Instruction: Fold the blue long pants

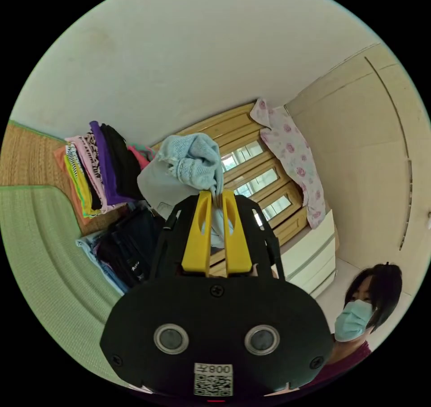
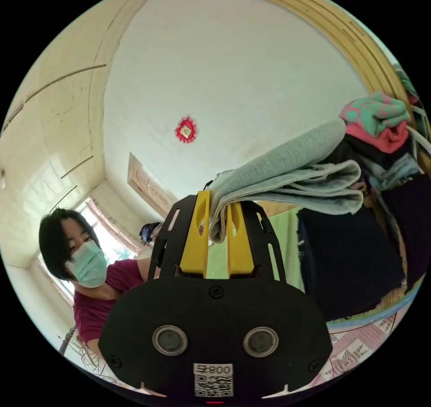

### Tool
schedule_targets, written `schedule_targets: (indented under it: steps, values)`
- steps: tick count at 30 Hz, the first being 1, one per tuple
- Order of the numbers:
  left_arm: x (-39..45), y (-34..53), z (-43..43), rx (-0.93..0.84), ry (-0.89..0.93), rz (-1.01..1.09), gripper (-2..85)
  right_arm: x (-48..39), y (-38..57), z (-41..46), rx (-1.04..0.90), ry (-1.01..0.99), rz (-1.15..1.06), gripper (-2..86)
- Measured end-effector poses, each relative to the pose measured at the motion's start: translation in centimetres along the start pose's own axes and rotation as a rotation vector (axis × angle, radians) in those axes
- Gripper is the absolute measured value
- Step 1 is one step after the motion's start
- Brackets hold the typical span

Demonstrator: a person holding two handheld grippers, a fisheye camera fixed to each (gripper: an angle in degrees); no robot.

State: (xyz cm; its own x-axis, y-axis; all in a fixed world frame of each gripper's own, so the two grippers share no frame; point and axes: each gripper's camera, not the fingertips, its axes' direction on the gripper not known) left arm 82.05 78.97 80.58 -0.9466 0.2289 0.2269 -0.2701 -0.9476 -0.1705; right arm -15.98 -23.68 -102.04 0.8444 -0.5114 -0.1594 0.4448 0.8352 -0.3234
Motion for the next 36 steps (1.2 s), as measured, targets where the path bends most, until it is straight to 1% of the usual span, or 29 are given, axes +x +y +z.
schedule_targets:
  steps: [2,3,4,5,6,7,8,9,10,11,12,15,19,22,24,26,28,30,31,33,34,35,36]
  values:
    - [-5.0,0.0,9.4,-0.093,0.022,-0.002,4.2,1.6,1.7,-3.8,0.046,0.062,0.009,5.3]
    - [-6.7,0.3,11.6,-0.119,0.023,-0.018,4.2,3.4,3.7,-5.8,0.074,0.095,0.034,5.3]
    - [-10.7,1.4,15.8,-0.175,0.0,-0.054,4.3,4.5,4.8,-6.7,0.081,0.106,0.057,5.3]
    - [-14.9,2.8,19.6,-0.248,-0.057,-0.082,4.3,7.3,7.3,-8.1,0.09,0.127,0.118,5.3]
    - [-17.2,3.6,21.4,-0.293,-0.1,-0.105,4.3,10.8,10.2,-9.2,0.107,0.137,0.214,5.3]
    - [-21.8,5.5,24.4,-0.373,-0.195,-0.169,4.3,12.6,11.7,-9.7,0.115,0.142,0.27,5.3]
    - [-26.1,7.4,26.7,-0.452,-0.265,-0.229,4.3,16.3,14.7,-10.4,0.126,0.172,0.389,5.4]
    - [-27.8,8.1,27.4,-0.466,-0.276,-0.243,4.2,19.4,17.7,-10.8,0.128,0.199,0.501,5.4]
    - [-30.2,9.3,28.1,-0.417,-0.2,-0.262,4.1,20.5,19.0,-10.9,0.136,0.166,0.524,5.5]
    - [-32.2,10.2,28.8,-0.379,-0.12,-0.303,4.1,21.9,21.3,-11.5,0.207,0.062,0.534,5.5]
    - [-33.0,10.4,29.3,-0.378,-0.095,-0.312,4.1,22.6,22.8,-11.9,0.254,-0.012,0.522,5.7]
    - [-35.0,10.5,31.3,-0.427,-0.131,-0.248,4.3,23.0,24.0,-12.7,0.274,-0.008,0.5,6.1]
    - [-37.2,11.2,30.9,-0.372,-0.161,-0.217,3.2,22.5,26.0,-14.7,0.345,-0.007,0.498,5.7]
    - [-37.9,12.0,30.5,-0.315,-0.213,-0.179,1.8,21.5,28.2,-16.9,0.399,0.004,0.508,2.5]
    - [-37.9,12.1,31.3,-0.291,-0.203,-0.151,1.1,19.0,28.1,-18.8,0.415,0.117,0.452,1.0]
    - [-37.6,12.0,33.9,-0.295,-0.201,-0.088,0.6,16.8,26.4,-19.8,0.422,0.183,0.365,0.6]
    - [-37.4,12.1,36.6,-0.322,-0.226,-0.036,0.4,14.7,23.8,-19.5,0.368,0.283,0.27,0.4]
    - [-37.8,12.5,39.4,-0.351,-0.251,-0.006,0.3,12.7,20.4,-17.1,0.244,0.465,0.163,0.2]
    - [-38.2,13.0,41.1,-0.365,-0.282,0.012,0.2,12.5,19.8,-16.2,0.208,0.511,0.14,0.2]
    - [-39.4,13.8,43.1,-0.384,-0.401,0.03,0.1,13.2,18.6,-11.9,0.029,0.699,0.101,0.1]
    - [-40.6,14.5,44.0,-0.392,-0.448,0.023,0.1,13.4,18.7,-11.0,0.013,0.735,0.091,0.1]
    - [-41.8,15.0,44.4,-0.375,-0.442,0.011,0.1,13.4,19.4,-9.9,0.022,0.782,0.058,0.1]
    - [-42.4,15.1,44.5,-0.368,-0.435,0.002,0.1,13.2,20.1,-9.4,0.072,0.793,0.025,0.1]
